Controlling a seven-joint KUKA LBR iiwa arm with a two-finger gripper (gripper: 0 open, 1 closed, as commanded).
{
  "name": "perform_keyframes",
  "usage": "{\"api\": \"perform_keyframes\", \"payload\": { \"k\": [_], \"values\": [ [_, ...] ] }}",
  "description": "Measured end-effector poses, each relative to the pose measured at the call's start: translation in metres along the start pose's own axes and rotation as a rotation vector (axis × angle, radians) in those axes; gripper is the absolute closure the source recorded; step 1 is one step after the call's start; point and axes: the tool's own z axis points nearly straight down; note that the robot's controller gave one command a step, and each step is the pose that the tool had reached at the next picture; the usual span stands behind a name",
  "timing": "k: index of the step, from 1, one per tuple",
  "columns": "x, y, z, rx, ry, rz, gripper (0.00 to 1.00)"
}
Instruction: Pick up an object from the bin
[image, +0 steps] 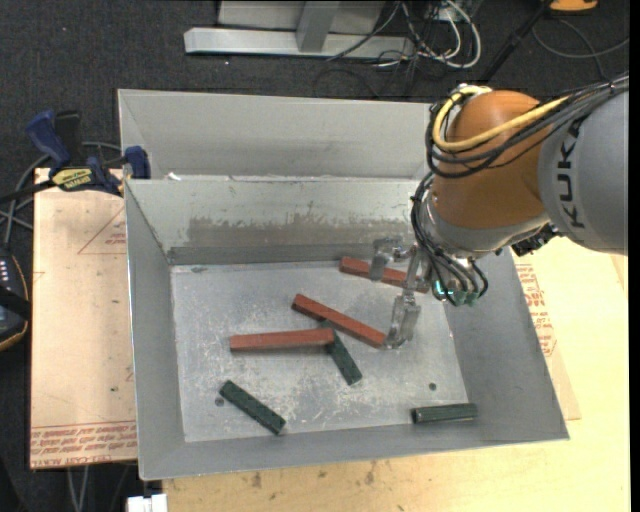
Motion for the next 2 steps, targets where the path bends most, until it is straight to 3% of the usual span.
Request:
{"api": "perform_keyframes", "payload": {
  "k": [1, 2],
  "values": [
    [-0.014, 0.057, 0.117, -0.002, 0.001, 0.036, 0.0],
    [-0.092, 0.048, 0.141, -0.001, 0.0, 0.113, 0.0]
  ]
}}
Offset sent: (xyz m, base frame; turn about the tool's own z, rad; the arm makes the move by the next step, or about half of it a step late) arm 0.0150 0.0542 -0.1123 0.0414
